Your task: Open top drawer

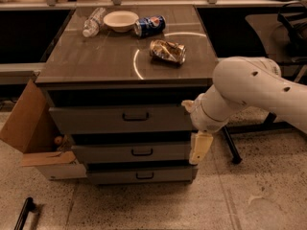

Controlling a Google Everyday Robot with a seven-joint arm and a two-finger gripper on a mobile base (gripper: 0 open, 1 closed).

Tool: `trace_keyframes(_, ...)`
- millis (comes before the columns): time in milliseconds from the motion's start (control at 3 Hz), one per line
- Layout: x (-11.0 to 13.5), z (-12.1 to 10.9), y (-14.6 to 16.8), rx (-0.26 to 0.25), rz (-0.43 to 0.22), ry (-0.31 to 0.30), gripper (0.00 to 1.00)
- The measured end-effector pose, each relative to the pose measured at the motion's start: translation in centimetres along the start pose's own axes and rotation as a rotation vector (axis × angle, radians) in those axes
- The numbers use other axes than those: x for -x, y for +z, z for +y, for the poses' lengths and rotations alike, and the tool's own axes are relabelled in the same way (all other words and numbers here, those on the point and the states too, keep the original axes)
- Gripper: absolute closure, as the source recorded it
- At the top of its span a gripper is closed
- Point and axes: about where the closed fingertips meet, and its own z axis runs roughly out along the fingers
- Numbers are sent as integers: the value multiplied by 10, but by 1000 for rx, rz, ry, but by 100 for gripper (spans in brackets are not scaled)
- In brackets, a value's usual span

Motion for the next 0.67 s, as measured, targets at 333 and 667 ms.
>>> trace_keyframes(333, -7, -21, 26, -25, 28, -33, 0)
trace_keyframes(667, -12, -34, 41, -28, 33, -37, 0)
